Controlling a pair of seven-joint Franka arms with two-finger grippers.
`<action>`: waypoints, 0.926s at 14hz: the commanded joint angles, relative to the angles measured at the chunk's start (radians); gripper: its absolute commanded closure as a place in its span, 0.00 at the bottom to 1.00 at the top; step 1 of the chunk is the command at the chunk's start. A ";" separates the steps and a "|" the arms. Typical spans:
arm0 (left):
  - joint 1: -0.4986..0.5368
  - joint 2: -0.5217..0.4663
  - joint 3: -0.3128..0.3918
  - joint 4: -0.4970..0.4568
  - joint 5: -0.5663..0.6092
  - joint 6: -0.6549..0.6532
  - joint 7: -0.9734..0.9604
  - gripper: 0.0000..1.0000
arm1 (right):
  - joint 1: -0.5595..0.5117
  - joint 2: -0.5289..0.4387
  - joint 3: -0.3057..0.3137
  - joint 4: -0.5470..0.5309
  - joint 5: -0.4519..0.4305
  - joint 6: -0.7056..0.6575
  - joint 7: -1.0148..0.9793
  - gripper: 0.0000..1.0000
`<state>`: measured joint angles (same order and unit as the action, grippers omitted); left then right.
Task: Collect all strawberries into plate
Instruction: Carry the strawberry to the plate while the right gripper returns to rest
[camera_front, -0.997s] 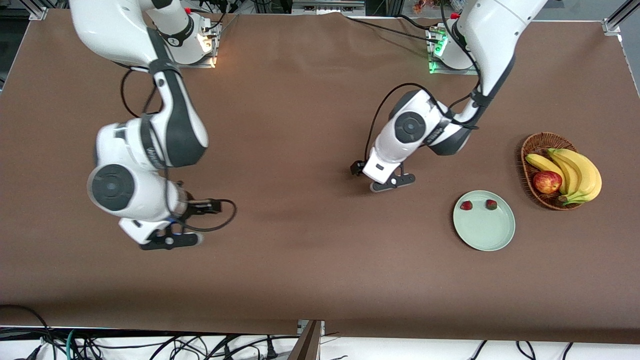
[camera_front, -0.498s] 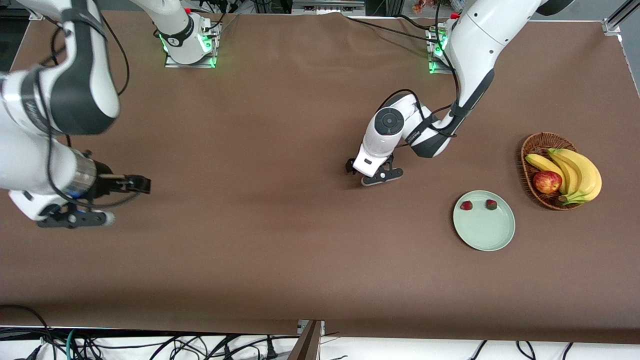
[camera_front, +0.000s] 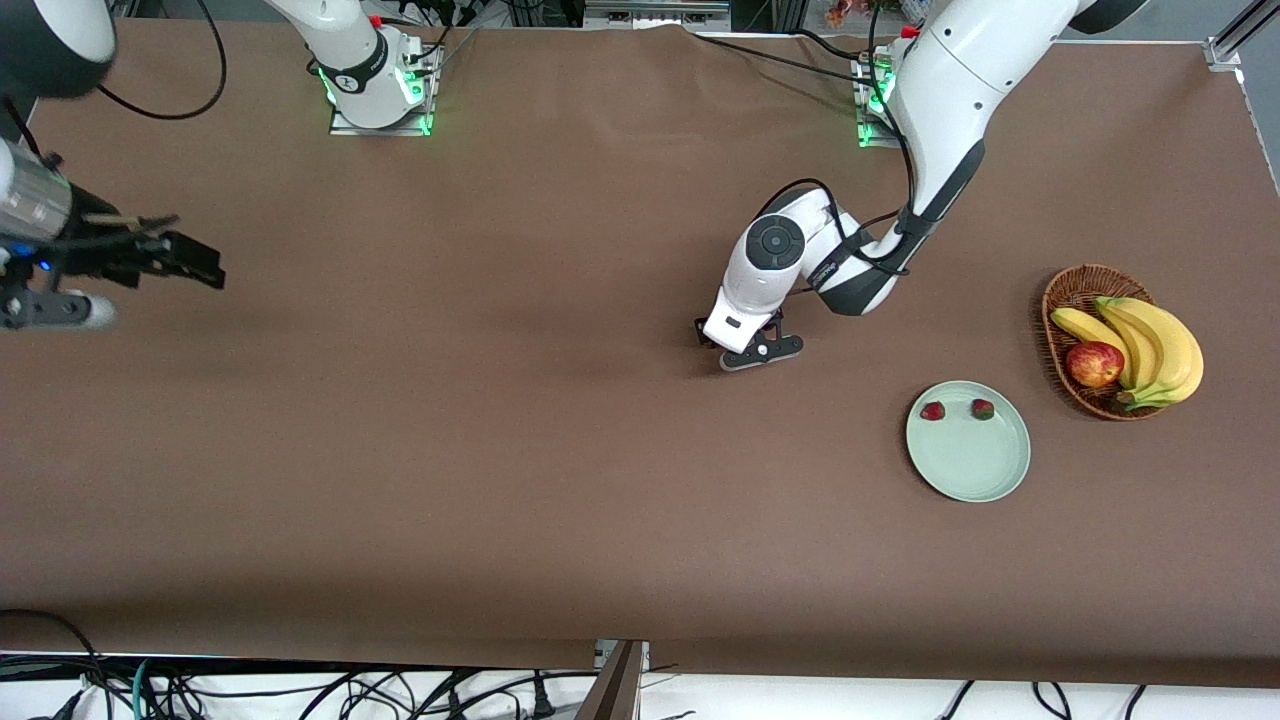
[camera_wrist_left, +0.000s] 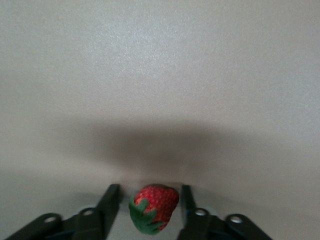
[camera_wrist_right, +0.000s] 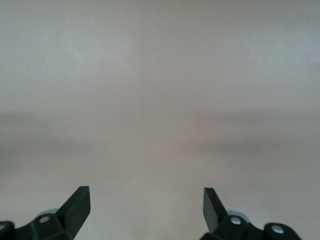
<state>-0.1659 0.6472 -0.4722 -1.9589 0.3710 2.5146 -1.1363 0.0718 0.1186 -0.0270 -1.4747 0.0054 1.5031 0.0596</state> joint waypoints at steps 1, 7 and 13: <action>-0.001 -0.012 0.006 0.003 0.031 0.006 -0.025 0.91 | -0.026 -0.063 0.024 -0.052 -0.028 -0.013 -0.009 0.00; 0.115 -0.124 0.000 0.038 0.029 -0.195 0.175 0.91 | -0.012 -0.059 0.022 -0.024 -0.044 -0.052 -0.026 0.00; 0.314 -0.158 0.000 0.061 0.028 -0.241 0.629 0.88 | -0.010 -0.040 0.022 -0.015 -0.045 -0.046 -0.026 0.00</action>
<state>0.0772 0.5003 -0.4608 -1.9038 0.3759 2.2936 -0.6567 0.0660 0.0756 -0.0152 -1.5025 -0.0225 1.4624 0.0452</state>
